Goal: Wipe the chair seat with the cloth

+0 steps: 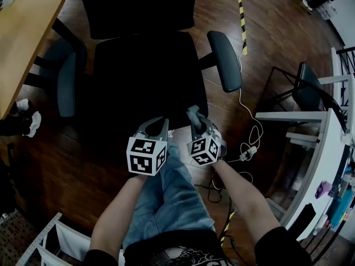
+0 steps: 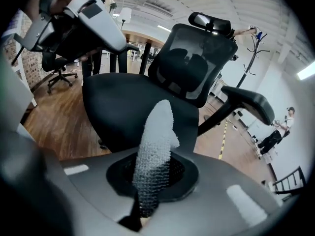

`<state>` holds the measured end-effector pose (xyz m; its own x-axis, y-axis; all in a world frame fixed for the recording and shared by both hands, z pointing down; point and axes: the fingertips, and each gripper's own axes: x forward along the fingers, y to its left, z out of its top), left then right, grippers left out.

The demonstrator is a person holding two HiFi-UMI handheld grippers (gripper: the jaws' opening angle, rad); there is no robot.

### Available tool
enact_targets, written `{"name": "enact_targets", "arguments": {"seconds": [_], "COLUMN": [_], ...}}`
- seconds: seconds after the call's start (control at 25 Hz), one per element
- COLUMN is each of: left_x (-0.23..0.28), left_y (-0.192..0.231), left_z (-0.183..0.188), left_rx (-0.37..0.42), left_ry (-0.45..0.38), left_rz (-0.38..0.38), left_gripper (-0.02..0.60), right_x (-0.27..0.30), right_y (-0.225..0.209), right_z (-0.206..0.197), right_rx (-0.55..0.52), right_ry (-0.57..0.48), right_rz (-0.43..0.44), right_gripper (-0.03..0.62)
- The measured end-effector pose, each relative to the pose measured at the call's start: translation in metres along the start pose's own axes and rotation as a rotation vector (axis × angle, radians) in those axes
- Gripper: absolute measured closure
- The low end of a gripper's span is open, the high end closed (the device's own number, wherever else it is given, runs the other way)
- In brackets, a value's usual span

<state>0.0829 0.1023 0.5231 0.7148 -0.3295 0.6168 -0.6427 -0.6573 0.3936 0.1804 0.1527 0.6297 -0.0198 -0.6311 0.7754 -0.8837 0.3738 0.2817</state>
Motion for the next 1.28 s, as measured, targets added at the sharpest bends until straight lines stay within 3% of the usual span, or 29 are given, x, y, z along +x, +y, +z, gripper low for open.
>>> {"name": "enact_targets", "arguments": {"seconds": [0.44, 0.84, 1.0, 1.28], "left_x": [-0.057, -0.131, -0.174, -0.245], "left_y": [-0.03, -0.054, -0.074, -0.126], "left_z": [0.051, 0.112, 0.123, 0.138], "left_rx": [0.0, 0.03, 0.011, 0.097], "left_ry": [-0.108, -0.295, -0.369, -0.506], "left_rz": [0.029, 0.074, 0.118, 0.192], "left_gripper": [0.578, 0.578, 0.578, 0.578], "right_x": [-0.093, -0.187, -0.237, -0.318], "right_y": [-0.023, -0.025, -0.016, -0.001], "right_z": [0.111, 0.218, 0.239, 0.263], "right_rx": [0.14, 0.233, 0.26, 0.287], "right_ry": [-0.214, -0.468, -0.559, -0.698], "right_rz": [-0.008, 0.02, 0.047, 0.108], "right_gripper": [0.581, 0.582, 0.582, 0.582]}}
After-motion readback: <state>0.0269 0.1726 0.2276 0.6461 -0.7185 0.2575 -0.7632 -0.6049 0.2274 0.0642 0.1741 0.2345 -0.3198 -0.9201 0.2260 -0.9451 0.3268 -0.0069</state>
